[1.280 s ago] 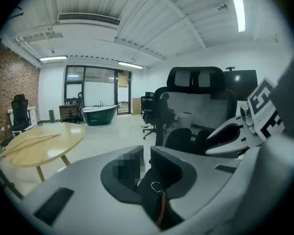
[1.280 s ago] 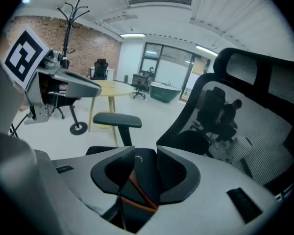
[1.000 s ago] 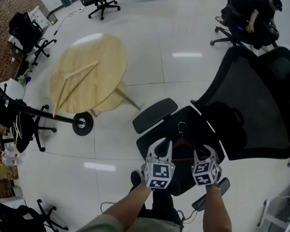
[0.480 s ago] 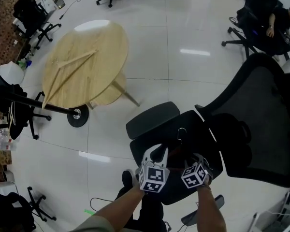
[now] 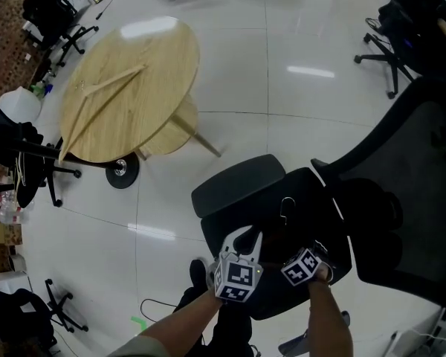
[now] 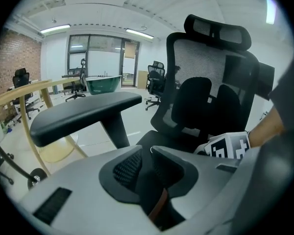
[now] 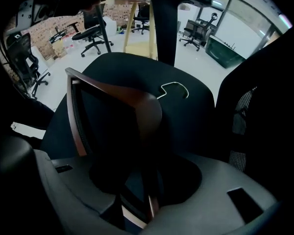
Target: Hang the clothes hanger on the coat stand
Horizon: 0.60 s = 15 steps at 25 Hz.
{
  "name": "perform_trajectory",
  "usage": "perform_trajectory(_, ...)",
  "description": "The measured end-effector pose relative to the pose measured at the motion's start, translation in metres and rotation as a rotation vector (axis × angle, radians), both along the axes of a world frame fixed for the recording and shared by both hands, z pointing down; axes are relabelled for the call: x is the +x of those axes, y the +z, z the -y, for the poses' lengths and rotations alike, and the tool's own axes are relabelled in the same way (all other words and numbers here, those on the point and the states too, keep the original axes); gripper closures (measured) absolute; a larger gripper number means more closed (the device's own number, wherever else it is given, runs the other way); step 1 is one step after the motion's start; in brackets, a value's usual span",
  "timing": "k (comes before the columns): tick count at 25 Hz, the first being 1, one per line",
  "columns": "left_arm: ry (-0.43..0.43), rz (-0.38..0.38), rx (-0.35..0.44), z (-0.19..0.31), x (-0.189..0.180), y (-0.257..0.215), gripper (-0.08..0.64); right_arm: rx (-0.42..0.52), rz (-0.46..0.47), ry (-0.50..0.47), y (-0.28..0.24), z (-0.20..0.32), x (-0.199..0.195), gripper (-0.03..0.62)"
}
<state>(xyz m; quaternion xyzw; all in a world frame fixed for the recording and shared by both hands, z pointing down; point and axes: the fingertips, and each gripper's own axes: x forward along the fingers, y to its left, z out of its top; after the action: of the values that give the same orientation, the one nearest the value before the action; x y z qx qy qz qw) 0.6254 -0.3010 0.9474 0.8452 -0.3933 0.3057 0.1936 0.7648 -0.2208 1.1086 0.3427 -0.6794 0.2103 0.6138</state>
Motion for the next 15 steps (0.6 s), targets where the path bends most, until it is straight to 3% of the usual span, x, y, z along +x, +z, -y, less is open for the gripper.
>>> perform_trajectory(9,0.009,0.022,-0.018,-0.005,0.0,0.024,0.487,-0.074,-0.033,-0.054,0.039,-0.003,0.015,0.446)
perform_trajectory(15,0.007,0.041,-0.017,-0.01,0.007,0.038,0.488,-0.085,-0.006,-0.086,0.055,-0.01,0.014,0.533)
